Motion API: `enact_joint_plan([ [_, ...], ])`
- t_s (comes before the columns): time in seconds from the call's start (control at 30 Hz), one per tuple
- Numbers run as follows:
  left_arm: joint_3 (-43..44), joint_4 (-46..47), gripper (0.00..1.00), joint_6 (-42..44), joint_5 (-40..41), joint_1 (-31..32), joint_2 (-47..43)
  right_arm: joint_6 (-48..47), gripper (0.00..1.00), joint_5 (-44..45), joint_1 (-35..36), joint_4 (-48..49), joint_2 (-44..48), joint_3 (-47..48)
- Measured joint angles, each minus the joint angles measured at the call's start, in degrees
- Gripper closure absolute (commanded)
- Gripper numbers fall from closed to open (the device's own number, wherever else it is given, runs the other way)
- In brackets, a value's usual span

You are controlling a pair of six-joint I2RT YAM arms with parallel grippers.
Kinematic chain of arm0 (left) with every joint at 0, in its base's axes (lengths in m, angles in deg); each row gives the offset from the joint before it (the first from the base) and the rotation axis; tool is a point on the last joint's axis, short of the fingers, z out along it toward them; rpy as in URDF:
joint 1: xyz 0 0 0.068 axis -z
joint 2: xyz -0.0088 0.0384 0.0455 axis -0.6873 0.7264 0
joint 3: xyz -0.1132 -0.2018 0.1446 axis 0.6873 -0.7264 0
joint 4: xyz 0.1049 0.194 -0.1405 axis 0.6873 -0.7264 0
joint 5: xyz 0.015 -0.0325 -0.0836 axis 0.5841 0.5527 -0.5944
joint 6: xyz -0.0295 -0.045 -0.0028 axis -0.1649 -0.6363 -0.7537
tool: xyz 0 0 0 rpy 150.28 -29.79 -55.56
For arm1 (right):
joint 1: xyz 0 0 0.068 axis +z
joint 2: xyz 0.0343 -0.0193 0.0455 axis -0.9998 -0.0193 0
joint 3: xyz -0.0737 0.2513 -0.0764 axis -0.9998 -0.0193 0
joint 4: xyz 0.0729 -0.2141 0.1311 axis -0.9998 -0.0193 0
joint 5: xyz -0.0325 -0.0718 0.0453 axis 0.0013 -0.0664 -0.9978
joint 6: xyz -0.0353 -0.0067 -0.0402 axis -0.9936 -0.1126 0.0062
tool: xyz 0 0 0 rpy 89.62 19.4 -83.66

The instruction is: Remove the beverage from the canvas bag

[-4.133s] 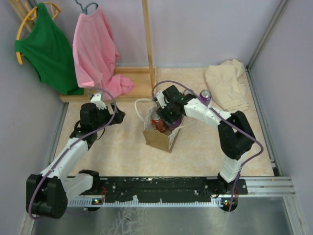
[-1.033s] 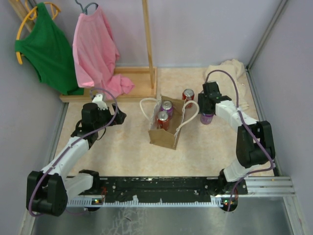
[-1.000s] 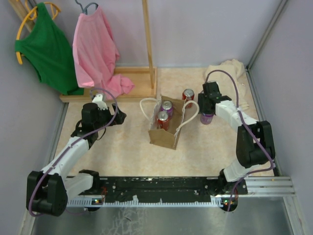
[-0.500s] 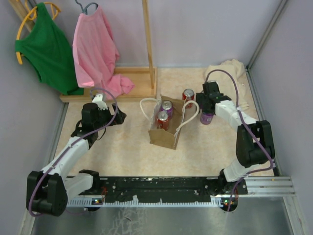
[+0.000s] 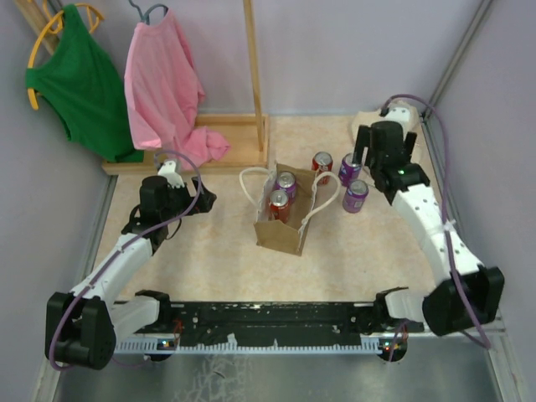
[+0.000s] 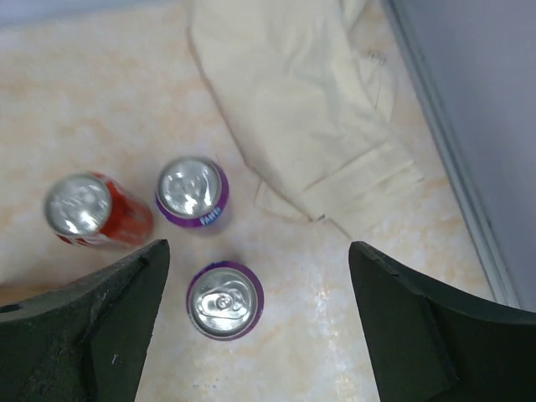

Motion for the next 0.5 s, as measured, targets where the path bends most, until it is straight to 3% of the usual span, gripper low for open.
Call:
enact_joint_plan([
  [0.13, 0.0, 0.0, 0.00, 0.0, 0.0, 0.0, 0.0, 0.0, 0.21, 2.2, 3.2, 0.4, 8.8, 4.4],
  [0.23, 0.0, 0.0, 0.00, -0.1, 0.0, 0.0, 0.0, -0.2, 0.27, 3.7, 9.6, 0.3, 11.2, 9.3],
  [0.5, 0.0, 0.0, 0.00, -0.2, -0.1, 0.1, 0.0, -1.6, 0.29, 6.0, 26.9, -0.1, 4.3, 17.4],
])
